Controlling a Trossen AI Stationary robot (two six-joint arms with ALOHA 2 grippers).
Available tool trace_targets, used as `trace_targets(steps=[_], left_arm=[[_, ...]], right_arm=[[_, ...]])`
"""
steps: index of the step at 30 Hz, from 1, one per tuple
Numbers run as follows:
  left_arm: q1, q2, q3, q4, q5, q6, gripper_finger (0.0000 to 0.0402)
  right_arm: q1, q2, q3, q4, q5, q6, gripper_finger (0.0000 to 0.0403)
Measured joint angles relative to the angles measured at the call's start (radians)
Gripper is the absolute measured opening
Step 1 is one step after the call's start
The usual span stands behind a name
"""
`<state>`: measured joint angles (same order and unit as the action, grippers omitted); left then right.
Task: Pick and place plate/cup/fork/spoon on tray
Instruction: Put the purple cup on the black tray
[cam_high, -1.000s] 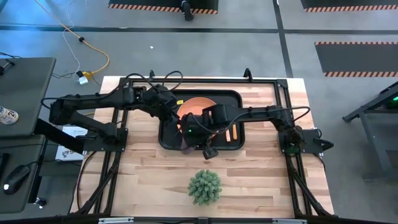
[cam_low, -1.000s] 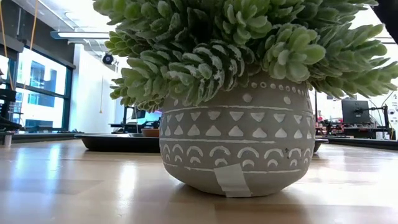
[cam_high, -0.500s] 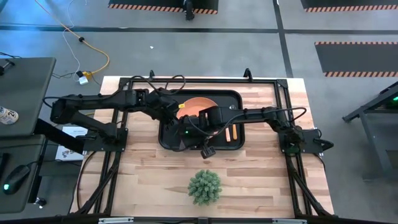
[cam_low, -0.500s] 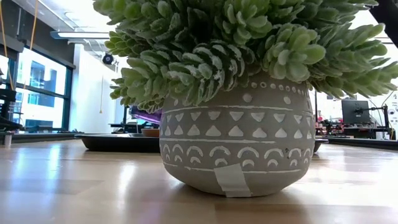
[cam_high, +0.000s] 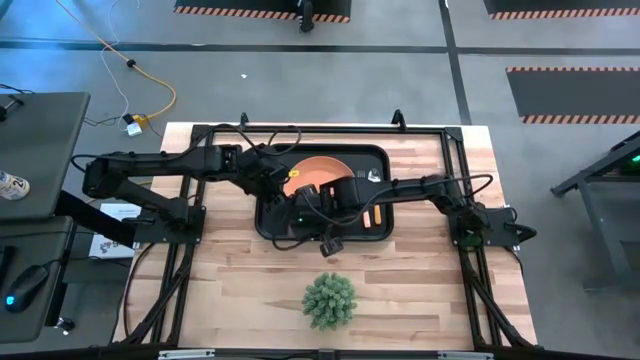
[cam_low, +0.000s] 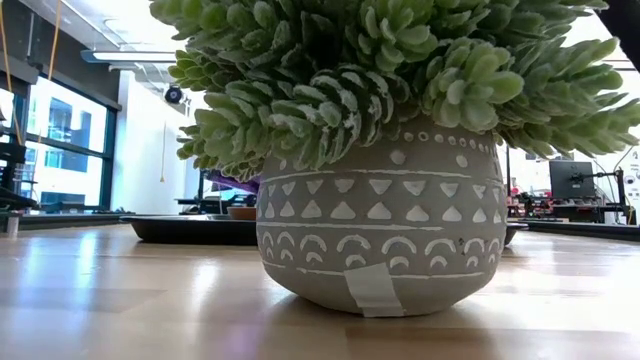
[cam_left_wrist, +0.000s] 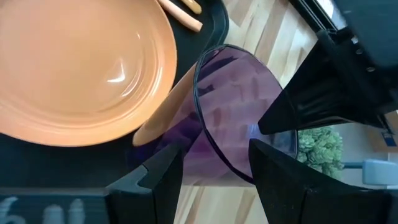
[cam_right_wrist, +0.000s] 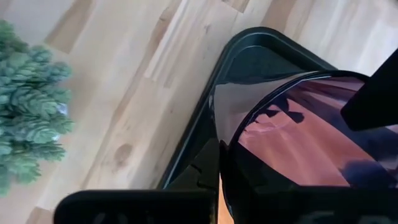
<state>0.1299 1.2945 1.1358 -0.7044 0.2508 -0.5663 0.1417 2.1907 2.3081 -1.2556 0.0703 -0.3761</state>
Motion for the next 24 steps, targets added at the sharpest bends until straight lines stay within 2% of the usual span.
trace_targets(steps=[3, 10, 15, 20, 24], left_arm=[[0.0, 0.0, 0.0, -0.012, 0.004, 0.027, 0.017], [0.009, -0.001, 0.001, -0.058, 0.017, 0.025, 0.017], [0.017, -0.001, 0.001, -0.079, 0.109, -0.015, 0.0166], [0.014, -0.001, 0.001, -0.094, 0.205, -0.053, 0.0133], [0.015, 0.0, 0.001, -0.131, 0.229, -0.061, 0.0102]], right_arm=[[0.011, 0.0, 0.0, 0.007, 0.024, -0.019, 0.0], [0.036, 0.0, 0.0, 0.029, 0.004, -0.091, 0.0], [0.058, 0.0, 0.0, 0.041, 0.057, -0.154, 0.0], [0.069, 0.0, 0.0, 0.059, 0.078, -0.224, 0.0], [0.07, 0.0, 0.0, 0.071, 0.065, -0.279, 0.0]])
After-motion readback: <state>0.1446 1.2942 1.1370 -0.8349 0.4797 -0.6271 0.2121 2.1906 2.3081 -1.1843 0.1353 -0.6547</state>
